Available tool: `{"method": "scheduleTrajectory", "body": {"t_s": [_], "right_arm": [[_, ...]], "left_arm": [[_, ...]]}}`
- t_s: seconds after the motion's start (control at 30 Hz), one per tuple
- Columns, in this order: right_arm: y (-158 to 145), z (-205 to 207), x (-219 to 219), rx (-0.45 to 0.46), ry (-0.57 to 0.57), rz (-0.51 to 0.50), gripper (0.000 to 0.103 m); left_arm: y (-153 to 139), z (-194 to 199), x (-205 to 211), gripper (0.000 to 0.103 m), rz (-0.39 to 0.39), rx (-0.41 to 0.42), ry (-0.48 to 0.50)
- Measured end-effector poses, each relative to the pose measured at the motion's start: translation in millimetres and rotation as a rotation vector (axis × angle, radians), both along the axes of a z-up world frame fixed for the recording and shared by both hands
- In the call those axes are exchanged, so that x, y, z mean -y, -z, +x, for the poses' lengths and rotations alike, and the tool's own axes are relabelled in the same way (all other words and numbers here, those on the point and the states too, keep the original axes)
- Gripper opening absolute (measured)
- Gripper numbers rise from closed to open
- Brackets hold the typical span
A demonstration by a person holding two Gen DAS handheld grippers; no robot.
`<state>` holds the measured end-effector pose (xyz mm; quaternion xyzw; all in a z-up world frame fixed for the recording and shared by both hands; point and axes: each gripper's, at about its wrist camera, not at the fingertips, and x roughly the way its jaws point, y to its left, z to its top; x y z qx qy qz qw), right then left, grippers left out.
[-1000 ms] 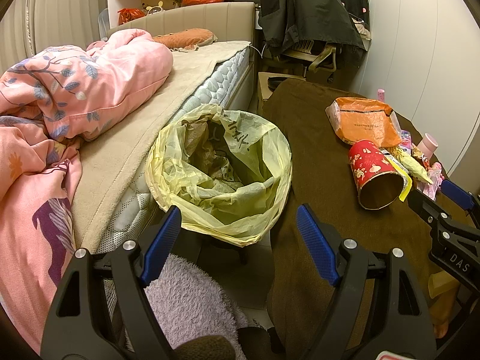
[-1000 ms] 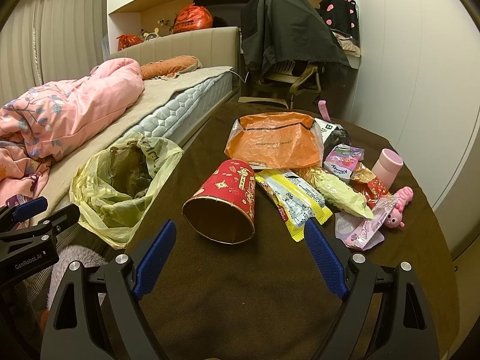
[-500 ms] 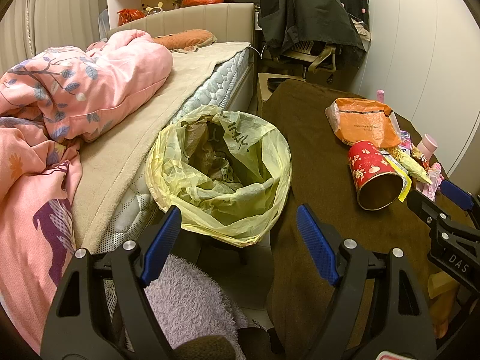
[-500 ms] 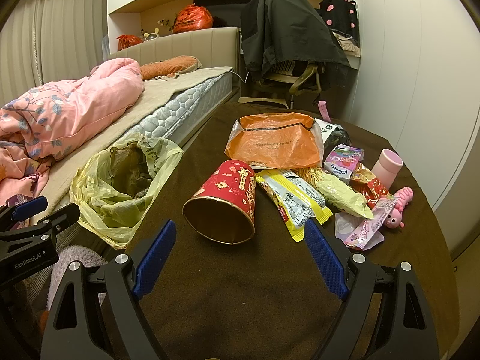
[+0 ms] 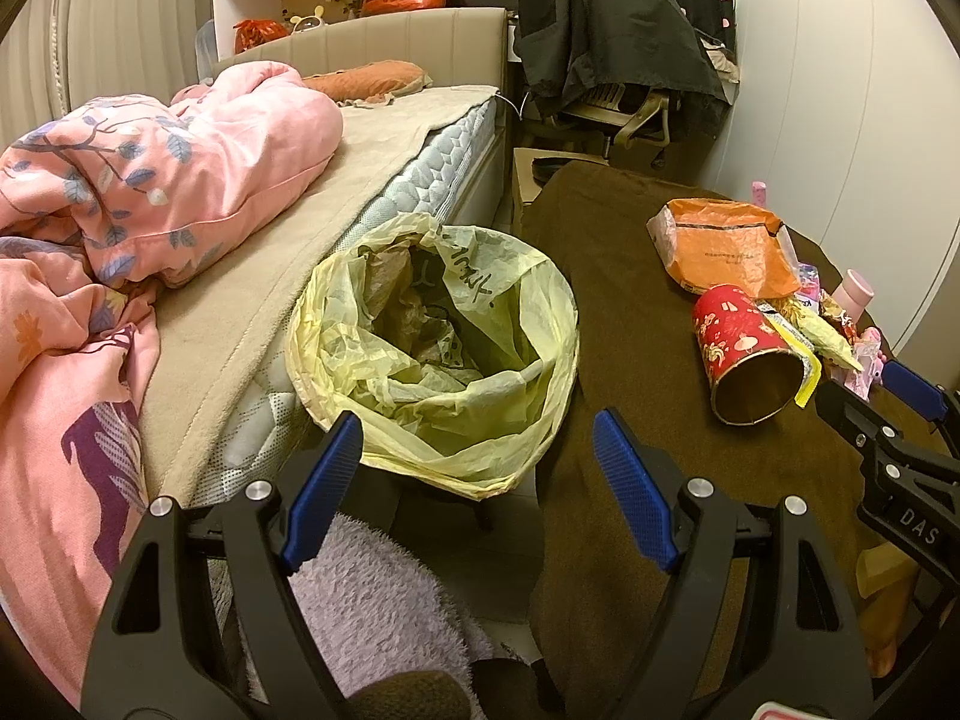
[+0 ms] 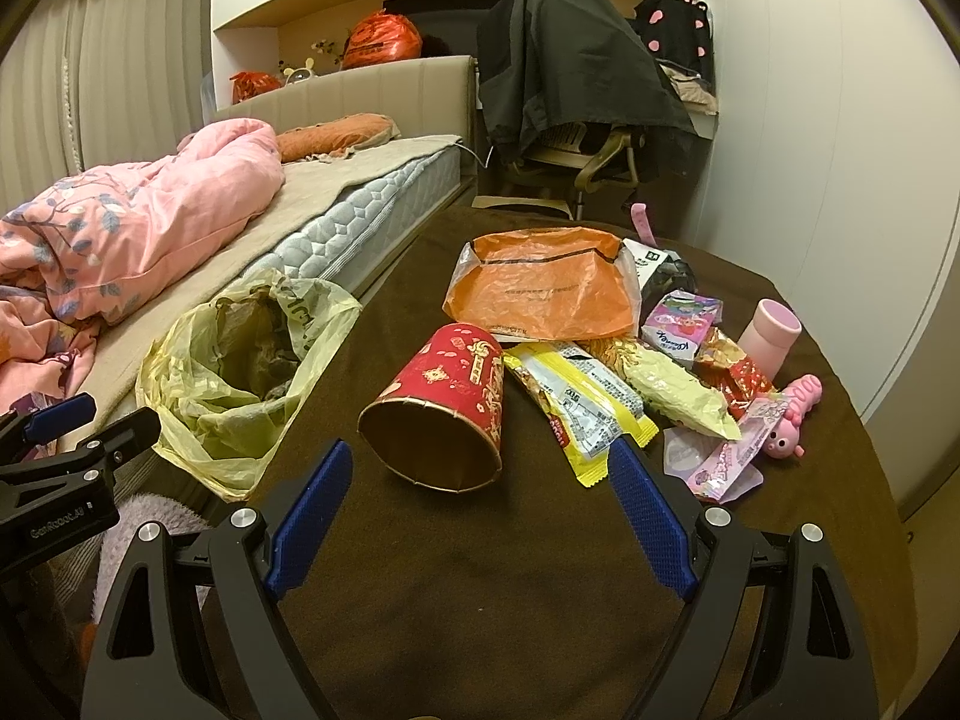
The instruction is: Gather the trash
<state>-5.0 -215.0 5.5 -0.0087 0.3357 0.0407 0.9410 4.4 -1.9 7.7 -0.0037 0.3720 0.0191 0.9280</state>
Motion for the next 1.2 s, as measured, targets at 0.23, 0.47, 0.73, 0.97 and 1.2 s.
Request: {"method": "scheduleTrajectory", "body": {"t_s": [0.23, 0.47, 0.73, 0.97, 1.2], "right_arm": [[-7, 14, 27, 0.02, 0.044, 0.008, 0.083], [-6, 36, 103, -0.002, 0.202, 0.058, 0.083], [6, 43, 167, -0.049, 0.29, 0.093, 0.083], [39, 60, 155, -0.135, 0.128, 0.061, 0.071], [47, 117, 140, -0.169, -0.031, -0.006, 0.062]], "left_arm": [[2, 12, 13, 0.075, -0.03, 0.008, 0.038], [2, 45, 57, 0.075, -0.08, -0.013, 0.189], [1, 81, 107, 0.082, -0.142, -0.052, 0.343], [15, 94, 120, 0.083, -0.125, -0.1, 0.383], [18, 96, 114, 0.083, -0.131, -0.113, 0.368]]}}
